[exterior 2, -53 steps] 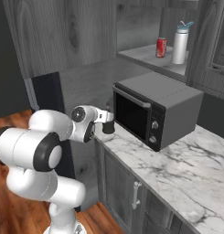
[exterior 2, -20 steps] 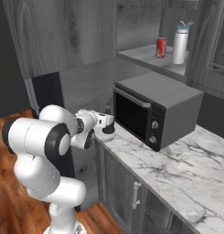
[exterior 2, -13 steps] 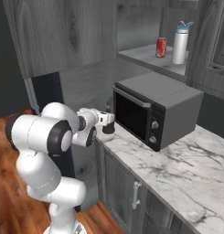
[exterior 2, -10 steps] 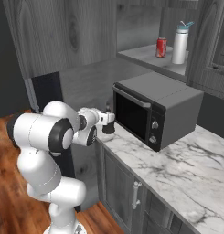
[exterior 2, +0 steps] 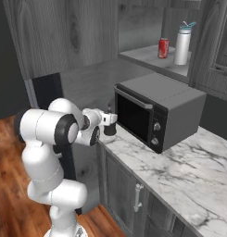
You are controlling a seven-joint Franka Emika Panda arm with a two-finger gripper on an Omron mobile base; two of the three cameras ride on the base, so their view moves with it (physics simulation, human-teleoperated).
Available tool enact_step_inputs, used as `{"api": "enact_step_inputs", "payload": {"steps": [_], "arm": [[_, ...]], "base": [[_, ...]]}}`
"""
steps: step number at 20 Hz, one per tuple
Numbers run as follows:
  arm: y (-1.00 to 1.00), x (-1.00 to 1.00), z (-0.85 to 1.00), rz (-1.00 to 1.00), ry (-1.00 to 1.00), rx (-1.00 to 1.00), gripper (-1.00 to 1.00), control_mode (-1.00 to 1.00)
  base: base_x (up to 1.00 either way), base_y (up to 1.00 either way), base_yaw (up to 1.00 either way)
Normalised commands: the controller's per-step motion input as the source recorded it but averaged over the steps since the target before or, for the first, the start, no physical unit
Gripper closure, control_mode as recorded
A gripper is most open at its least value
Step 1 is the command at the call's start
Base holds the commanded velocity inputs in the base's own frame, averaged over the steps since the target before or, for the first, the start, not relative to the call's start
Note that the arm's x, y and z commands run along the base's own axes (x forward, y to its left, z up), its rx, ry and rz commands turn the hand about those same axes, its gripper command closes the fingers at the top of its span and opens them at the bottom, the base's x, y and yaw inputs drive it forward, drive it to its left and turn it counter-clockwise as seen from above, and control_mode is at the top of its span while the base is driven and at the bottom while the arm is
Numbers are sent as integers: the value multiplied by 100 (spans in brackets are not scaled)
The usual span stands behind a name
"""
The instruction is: Sort all alcoholic drinks to one cabinet, and non-alcoholic drinks to the other.
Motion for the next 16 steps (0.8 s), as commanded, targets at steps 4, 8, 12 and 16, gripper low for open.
{"api": "enact_step_inputs", "payload": {"steps": [4,8,12,16], "arm": [[-1,19,-7,0,0,0,-100,-100],[-2,18,-6,0,0,0,-100,-100],[-2,16,-4,0,0,1,-100,-100],[-4,17,-4,0,0,1,-100,-100]], "base": [[0,0,0],[0,0,0],[0,0,0],[0,0,0]]}}
